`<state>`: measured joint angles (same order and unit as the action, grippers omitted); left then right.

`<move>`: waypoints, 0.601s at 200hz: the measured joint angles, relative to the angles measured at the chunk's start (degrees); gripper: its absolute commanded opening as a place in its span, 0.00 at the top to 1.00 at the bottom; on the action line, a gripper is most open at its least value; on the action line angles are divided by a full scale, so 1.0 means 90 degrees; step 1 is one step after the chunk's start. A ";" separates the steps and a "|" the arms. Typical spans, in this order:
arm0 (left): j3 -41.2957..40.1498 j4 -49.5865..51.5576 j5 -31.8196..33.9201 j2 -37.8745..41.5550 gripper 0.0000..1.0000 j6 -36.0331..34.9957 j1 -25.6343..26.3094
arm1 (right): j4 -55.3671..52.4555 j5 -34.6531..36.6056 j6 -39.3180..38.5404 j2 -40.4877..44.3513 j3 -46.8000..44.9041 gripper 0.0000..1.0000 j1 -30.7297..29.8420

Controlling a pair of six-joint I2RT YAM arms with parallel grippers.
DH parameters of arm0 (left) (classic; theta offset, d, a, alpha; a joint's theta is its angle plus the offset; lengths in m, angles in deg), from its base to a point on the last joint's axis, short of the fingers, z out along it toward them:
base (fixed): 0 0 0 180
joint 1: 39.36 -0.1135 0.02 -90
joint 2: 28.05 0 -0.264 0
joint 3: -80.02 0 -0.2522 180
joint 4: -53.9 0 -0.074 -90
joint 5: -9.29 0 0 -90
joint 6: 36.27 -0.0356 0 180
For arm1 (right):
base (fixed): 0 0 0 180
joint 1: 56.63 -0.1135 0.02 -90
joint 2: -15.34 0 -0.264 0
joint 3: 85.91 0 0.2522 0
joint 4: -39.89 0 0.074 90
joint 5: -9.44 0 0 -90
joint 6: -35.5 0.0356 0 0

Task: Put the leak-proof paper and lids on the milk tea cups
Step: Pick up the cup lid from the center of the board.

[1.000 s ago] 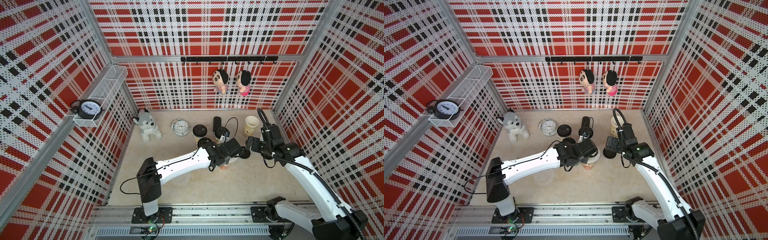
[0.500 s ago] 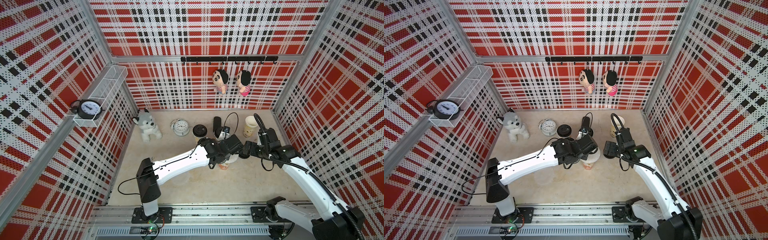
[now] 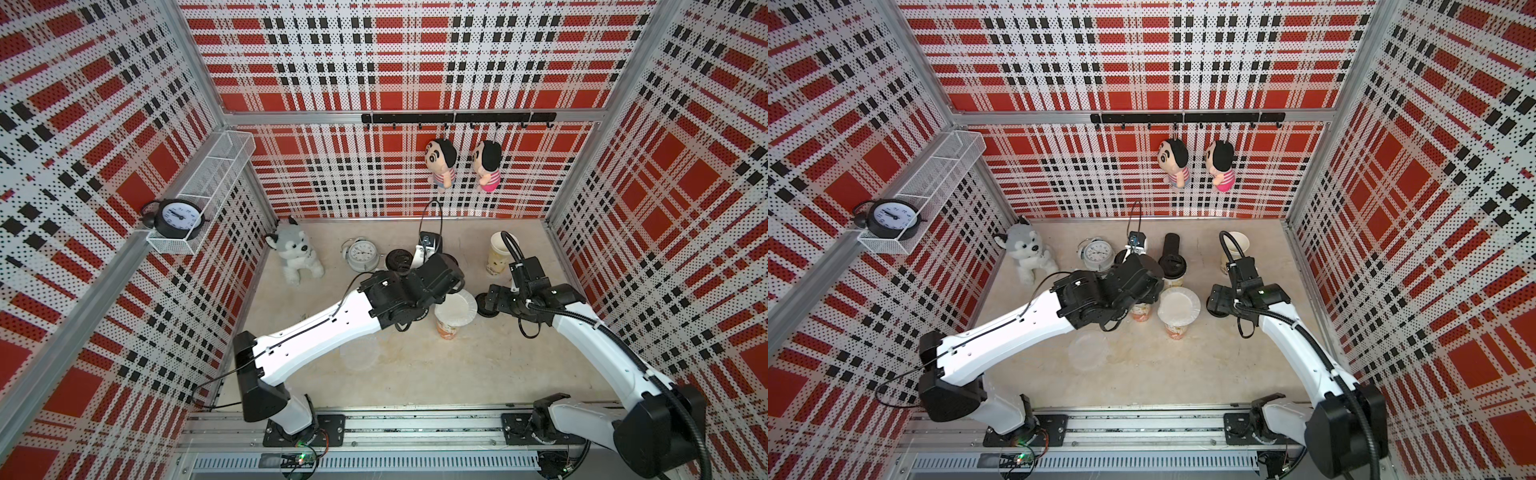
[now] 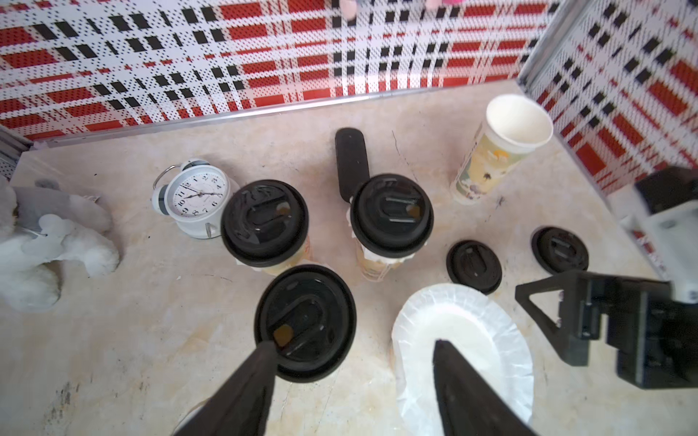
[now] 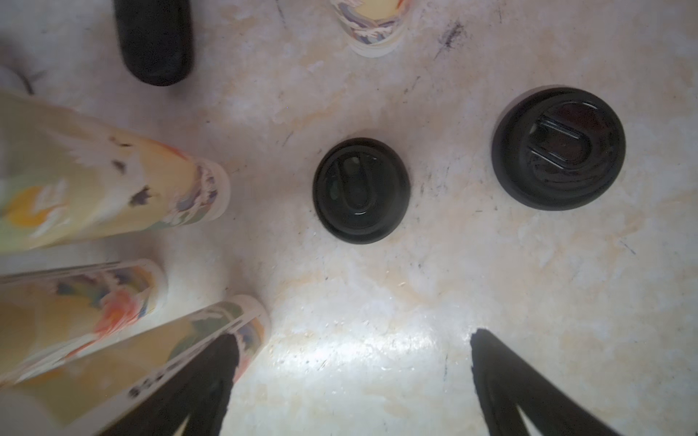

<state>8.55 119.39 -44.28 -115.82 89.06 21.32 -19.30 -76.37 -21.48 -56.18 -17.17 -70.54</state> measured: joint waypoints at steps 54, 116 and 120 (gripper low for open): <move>-0.0661 -0.0459 -0.0359 0.0930 0.27 -0.0134 -0.0799 | 0.0408 -0.0175 -0.0364 -0.1576 0.0233 0.04 0.0311; -0.0896 -0.0556 -0.0675 0.0962 0.28 -0.0231 -0.1239 | 0.0726 -0.0432 -0.0546 -0.2948 0.1083 0.09 0.0311; -0.0896 -0.0556 -0.0687 0.0962 0.28 -0.0240 -0.1251 | 0.0729 -0.0437 -0.0551 -0.2990 0.1100 0.09 0.0311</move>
<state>0.48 114.38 -50.47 -107.16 86.90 10.07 -12.74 -80.31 -26.45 -83.09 -7.27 -67.74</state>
